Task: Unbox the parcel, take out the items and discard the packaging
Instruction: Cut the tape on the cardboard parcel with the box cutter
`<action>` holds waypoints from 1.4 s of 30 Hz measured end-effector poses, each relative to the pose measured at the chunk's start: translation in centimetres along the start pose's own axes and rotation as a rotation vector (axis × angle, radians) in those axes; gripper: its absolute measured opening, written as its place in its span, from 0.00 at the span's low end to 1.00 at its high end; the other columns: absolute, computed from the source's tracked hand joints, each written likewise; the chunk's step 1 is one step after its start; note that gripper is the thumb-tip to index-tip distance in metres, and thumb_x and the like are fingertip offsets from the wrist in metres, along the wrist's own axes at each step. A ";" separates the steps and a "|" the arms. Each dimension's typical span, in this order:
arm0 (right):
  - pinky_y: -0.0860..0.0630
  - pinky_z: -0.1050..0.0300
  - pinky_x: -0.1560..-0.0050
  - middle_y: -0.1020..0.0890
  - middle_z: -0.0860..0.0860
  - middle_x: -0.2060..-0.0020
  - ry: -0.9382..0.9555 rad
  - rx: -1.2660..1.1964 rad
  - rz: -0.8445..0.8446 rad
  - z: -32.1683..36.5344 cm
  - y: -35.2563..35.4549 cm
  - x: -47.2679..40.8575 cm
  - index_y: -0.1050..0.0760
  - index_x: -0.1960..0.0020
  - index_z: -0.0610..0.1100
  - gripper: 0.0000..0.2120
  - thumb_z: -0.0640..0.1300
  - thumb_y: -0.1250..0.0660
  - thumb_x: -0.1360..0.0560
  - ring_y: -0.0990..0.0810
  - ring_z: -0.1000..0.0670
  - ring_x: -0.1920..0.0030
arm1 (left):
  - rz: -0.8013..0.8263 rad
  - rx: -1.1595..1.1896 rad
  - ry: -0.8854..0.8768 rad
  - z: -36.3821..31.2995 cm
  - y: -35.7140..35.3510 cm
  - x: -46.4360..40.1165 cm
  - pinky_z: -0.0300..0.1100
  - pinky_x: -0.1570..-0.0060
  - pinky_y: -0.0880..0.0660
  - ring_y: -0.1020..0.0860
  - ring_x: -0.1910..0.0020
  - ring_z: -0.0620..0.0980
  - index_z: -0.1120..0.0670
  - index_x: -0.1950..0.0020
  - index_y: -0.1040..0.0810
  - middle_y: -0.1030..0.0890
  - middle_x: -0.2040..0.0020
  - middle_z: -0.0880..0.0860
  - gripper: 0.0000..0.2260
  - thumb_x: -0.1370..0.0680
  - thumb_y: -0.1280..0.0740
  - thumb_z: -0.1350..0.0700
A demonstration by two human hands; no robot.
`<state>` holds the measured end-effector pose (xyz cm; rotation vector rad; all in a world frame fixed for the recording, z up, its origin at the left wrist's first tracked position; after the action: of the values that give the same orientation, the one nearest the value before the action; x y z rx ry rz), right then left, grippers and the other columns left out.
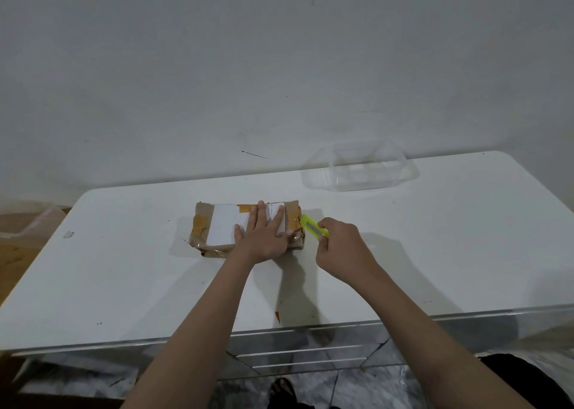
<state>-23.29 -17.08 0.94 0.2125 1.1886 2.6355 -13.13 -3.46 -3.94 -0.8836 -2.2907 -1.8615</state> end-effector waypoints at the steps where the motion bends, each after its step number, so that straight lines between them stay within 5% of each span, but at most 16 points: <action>1: 0.23 0.48 0.60 0.20 0.39 0.56 -0.006 0.004 0.010 0.1 0.0 -0.1 0.27 0.45 0.35 0.11 0.37 0.41 0.25 0.21 0.41 0.61 | 0.001 -0.002 0.000 0.0 0.0 0.0 0.62 0.30 0.63 0.69 0.26 0.50 0.40 0.24 0.61 0.69 0.24 0.50 0.27 0.20 0.52 0.39; 10: 0.30 0.56 0.69 0.21 0.40 0.53 -0.030 0.038 0.100 0.0 0.7 -0.6 0.27 0.45 0.35 0.13 0.37 0.41 0.27 0.26 0.44 0.68 | 0.037 -0.027 -0.018 0.3 -0.1 -0.2 0.62 0.30 0.64 0.70 0.26 0.50 0.40 0.25 0.62 0.70 0.25 0.50 0.27 0.20 0.52 0.39; 17: 0.27 0.54 0.66 0.21 0.41 0.55 -0.014 0.030 0.098 -0.1 0.4 1.2 0.26 0.45 0.37 0.11 0.38 0.40 0.26 0.21 0.41 0.61 | 0.026 -0.012 -0.015 0.2 -0.2 -0.4 0.62 0.30 0.64 0.69 0.26 0.51 0.39 0.25 0.61 0.70 0.25 0.50 0.27 0.20 0.52 0.40; 23: 0.25 0.58 0.77 0.23 0.48 0.57 -0.085 -0.138 0.073 -2.3 0.5 1.5 0.26 0.42 0.45 0.13 0.39 0.41 0.25 0.25 0.51 0.73 | 0.012 0.004 -0.027 0.3 0.0 -0.3 0.61 0.30 0.63 0.68 0.25 0.50 0.39 0.25 0.60 0.69 0.24 0.49 0.27 0.20 0.51 0.40; 29: 0.23 0.53 0.67 0.20 0.46 0.61 -0.140 -0.384 -0.106 -3.7 0.5 0.8 0.27 0.43 0.47 0.12 0.41 0.38 0.26 0.22 0.46 0.67 | 0.000 -0.021 -0.084 0.6 0.3 -0.2 0.61 0.30 0.61 0.66 0.25 0.50 0.40 0.24 0.57 0.66 0.23 0.50 0.28 0.20 0.49 0.39; 32: 0.27 0.56 0.65 0.24 0.51 0.68 -0.092 -0.418 -0.129 -3.1 0.4 -0.5 0.24 0.56 0.46 0.05 0.47 0.32 0.27 0.25 0.49 0.67 | 0.019 -0.029 -0.176 0.9 0.9 0.4 0.62 0.30 0.61 0.64 0.24 0.49 0.39 0.24 0.53 0.63 0.22 0.49 0.28 0.21 0.44 0.41; 34: 0.31 0.56 0.67 0.29 0.52 0.73 -0.067 -0.364 -0.112 -2.6 0.1 -1.6 0.30 0.67 0.45 0.14 0.49 0.31 0.27 0.28 0.50 0.69 | 0.044 -0.047 -0.224 1.1 1.2 0.8 0.64 0.31 0.62 0.63 0.24 0.47 0.38 0.25 0.50 0.62 0.22 0.48 0.28 0.21 0.41 0.43; 38: 0.26 0.53 0.72 0.28 0.50 0.71 -0.061 -0.471 -0.013 -1.7 -0.9 -3.1 0.26 0.62 0.41 0.13 0.50 0.33 0.26 0.26 0.50 0.71 | 0.084 -0.031 -0.241 1.3 1.4 1.2 0.64 0.31 0.62 0.62 0.24 0.47 0.37 0.25 0.47 0.61 0.22 0.45 0.30 0.23 0.37 0.48; 42: 0.33 0.65 0.74 0.21 0.53 0.68 -0.064 -0.596 -0.064 -1.5 -1.3 -3.4 0.21 0.60 0.45 0.07 0.45 0.35 0.24 0.27 0.58 0.75 | 0.064 0.032 -0.246 1.4 1.3 1.3 0.61 0.30 0.63 0.62 0.24 0.45 0.37 0.26 0.45 0.59 0.22 0.45 0.30 0.24 0.35 0.50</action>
<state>-20.16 -18.33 -1.13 0.1408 0.3458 2.7579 -13.17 -1.59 -2.64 -1.2279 -2.3864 -1.7729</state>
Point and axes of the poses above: each hand's wrist, its own x-axis away from the middle knuckle, its own y-axis out of the back of the hand, z = x × y, the point moved 4 cm from there along -x, towards the middle knuckle
